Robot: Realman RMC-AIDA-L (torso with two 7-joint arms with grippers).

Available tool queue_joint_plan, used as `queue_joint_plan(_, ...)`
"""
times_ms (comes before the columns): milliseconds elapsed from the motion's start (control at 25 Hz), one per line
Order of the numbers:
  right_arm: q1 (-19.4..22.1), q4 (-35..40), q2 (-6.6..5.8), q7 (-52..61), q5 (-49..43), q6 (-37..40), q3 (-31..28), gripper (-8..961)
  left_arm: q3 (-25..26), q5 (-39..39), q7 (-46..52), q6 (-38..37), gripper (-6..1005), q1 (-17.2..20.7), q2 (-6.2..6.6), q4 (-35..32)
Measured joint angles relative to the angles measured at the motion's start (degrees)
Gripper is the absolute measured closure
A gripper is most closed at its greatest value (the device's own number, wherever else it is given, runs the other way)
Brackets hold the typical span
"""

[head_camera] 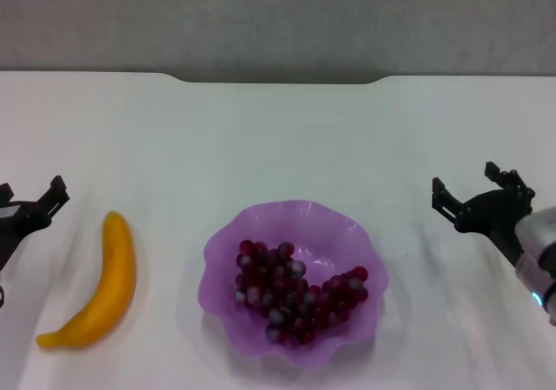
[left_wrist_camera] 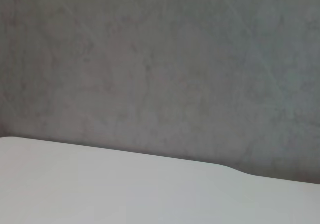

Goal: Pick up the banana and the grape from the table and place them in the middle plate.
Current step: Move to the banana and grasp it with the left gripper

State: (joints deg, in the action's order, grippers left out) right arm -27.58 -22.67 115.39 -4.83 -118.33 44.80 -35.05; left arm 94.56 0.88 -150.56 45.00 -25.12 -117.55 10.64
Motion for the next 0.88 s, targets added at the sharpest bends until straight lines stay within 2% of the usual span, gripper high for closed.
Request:
queue_joint_plan(280,-1.9,0.7,0.0,0.0,0.9,-5.4,0.0,74,-0.3,1.0,1.9,-1.7,108,-0.7,0.23,1.9)
queue_joint_plan(400,-1.9,0.9,0.0,0.0,0.9,-5.5,0.0,74,-1.3,2.2,3.0,-1.6,108,1.1,0.29,6.8)
queue_joint_plan(520,-1.8,1.4,0.01,0.0,0.9,-5.5,0.0,74,-5.5,2.9,5.5,-3.9,108,4.4,0.72,14.7)
queue_joint_plan(600,-1.8,1.7,0.01,0.0,0.9,-5.5,0.0,74,-8.0,3.2,6.3,-8.2,109,6.7,1.07,21.2)
queue_joint_plan(640,-1.8,1.8,0.01,0.0,0.9,-5.5,0.0,74,-8.9,5.2,6.4,-15.3,109,9.2,1.17,29.1)
queue_joint_plan(680,-1.8,1.9,0.01,0.0,0.9,-5.6,0.0,74,-8.9,5.2,6.4,-15.3,110,9.2,1.17,29.1)
queue_joint_plan(840,-2.0,1.6,0.01,0.0,0.8,-5.6,0.0,73,-10.9,11.8,8.4,-38.9,112,13.6,1.19,47.2)
queue_joint_plan(880,-2.0,1.6,0.01,0.0,0.8,-5.6,0.0,73,-10.9,11.8,8.4,-38.9,112,13.6,1.19,47.2)
